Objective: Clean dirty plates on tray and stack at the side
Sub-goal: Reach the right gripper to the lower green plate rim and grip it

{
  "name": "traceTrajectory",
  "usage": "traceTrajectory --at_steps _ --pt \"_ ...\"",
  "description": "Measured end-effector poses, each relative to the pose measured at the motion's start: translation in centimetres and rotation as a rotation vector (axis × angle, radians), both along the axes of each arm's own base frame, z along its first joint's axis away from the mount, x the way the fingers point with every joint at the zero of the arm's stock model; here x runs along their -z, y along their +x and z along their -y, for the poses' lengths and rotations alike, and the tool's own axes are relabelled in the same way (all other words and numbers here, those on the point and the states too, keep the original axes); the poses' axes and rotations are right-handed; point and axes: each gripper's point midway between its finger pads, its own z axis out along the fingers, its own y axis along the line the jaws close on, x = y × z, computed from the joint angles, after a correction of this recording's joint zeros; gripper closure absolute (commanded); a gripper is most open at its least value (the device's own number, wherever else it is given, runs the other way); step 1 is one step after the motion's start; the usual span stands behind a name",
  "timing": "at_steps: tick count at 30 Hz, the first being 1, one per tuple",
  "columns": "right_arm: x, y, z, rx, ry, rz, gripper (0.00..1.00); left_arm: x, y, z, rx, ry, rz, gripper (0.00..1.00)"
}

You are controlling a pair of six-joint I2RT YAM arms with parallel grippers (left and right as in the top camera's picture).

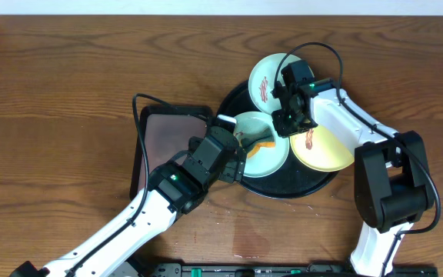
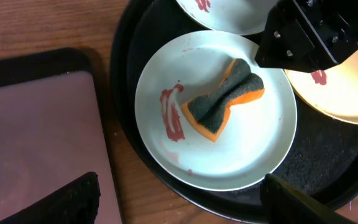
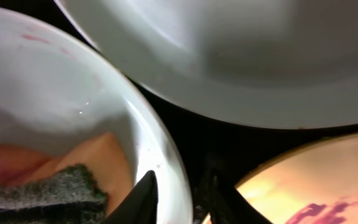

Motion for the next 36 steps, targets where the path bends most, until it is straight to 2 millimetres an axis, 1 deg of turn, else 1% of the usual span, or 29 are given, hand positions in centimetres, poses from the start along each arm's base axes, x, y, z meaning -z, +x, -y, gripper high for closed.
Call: traceTrajectory --at_steps 2,9,16,22,27,29,31,33,34,36 --pt "0.0 0.0 0.2 -0.013 -0.011 0.002 0.87 0.0 0.0 0.0 0.0 -0.001 0.001 0.17" --pt "0.1 0.0 0.4 -0.025 -0.024 0.006 0.91 -0.6 0.5 0.5 0.0 -0.025 0.027 0.17" --pt "0.0 0.2 0.3 -0.027 -0.022 0.012 0.92 -1.2 1.1 1.0 -0.011 -0.061 0.052 0.17" --pt "0.2 0.2 0.3 -0.027 -0.022 0.011 0.93 -0.1 1.1 1.5 -0.015 -0.069 0.017 0.17" --pt "1.2 -0.1 0.2 -0.03 -0.021 -0.016 0.93 -0.3 1.2 1.9 -0.007 -0.089 0.017 0.18" --pt "1.3 -0.2 0.1 -0.031 -0.018 -0.02 0.94 -0.4 1.2 2.0 -0.006 -0.093 0.02 0.24" --pt "1.3 -0.2 0.1 -0.031 -0.016 -0.02 0.95 -0.4 1.3 2.1 -0.011 -0.102 0.021 0.39" --pt "1.3 -0.2 0.1 -0.032 -0.016 -0.02 0.97 -0.7 1.5 2.3 -0.01 -0.117 0.03 0.57" --pt "1.3 -0.2 0.1 -0.033 -0.016 -0.02 0.97 -1.0 1.6 2.5 -0.004 -0.126 0.041 0.59" --pt "1.3 -0.2 0.1 -0.035 -0.014 -0.02 0.97 -1.4 2.0 2.9 0.0 -0.145 0.061 0.58"
